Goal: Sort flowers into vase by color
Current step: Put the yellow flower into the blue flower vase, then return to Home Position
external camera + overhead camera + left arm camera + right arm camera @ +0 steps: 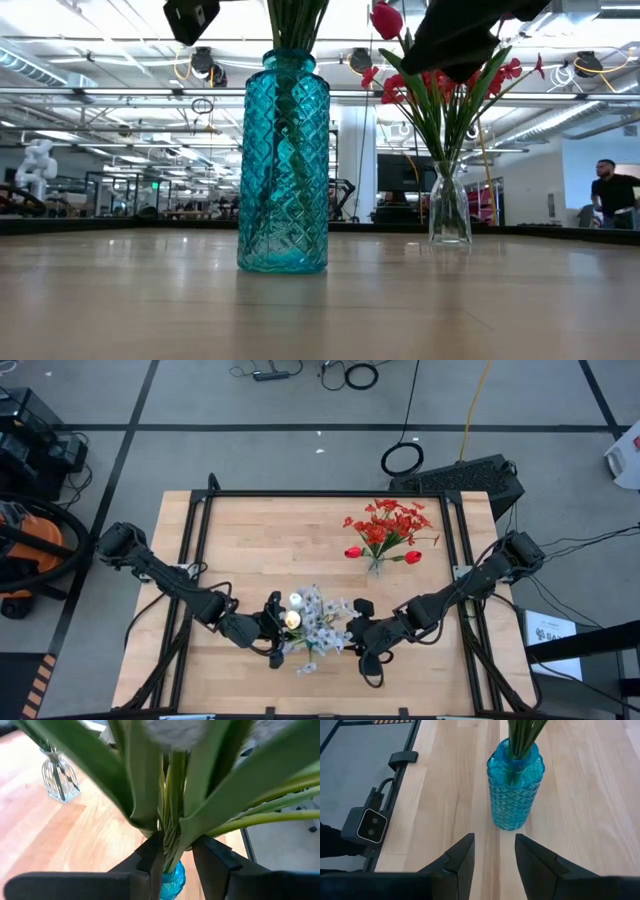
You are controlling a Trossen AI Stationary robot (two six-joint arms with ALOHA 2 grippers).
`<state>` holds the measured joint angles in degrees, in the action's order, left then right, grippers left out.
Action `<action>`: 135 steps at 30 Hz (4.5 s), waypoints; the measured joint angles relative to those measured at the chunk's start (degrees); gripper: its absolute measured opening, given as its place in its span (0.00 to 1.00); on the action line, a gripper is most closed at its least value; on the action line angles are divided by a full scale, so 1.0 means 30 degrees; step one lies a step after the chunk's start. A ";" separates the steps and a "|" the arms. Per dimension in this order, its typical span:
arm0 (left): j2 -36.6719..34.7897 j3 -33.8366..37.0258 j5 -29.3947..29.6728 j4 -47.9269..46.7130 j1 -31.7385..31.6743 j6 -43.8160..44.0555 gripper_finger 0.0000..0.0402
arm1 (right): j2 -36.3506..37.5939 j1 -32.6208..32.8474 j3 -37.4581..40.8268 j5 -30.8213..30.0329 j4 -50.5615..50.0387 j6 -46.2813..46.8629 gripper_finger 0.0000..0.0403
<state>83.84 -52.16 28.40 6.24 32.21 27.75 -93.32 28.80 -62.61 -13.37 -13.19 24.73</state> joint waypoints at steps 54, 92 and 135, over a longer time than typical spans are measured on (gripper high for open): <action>-1.9538 1.3952 -0.7629 -0.1045 -0.8020 -0.8510 0.29 | 0.0073 0.1894 0.0015 0.1878 -0.1650 0.7242 0.00; -2.7850 1.7274 -0.6331 -0.1252 -0.8786 -0.7900 0.29 | 1.3358 -0.0397 1.1838 0.0096 0.2799 -0.0395 0.00; -2.7843 1.7303 -0.6382 -0.1244 -0.8786 -0.7907 0.29 | 3.1066 -0.7424 2.0589 0.2790 0.5013 -0.4268 0.00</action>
<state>0.32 -0.25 9.26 2.50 5.85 4.03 -0.12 6.52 -0.84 -4.99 1.85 11.92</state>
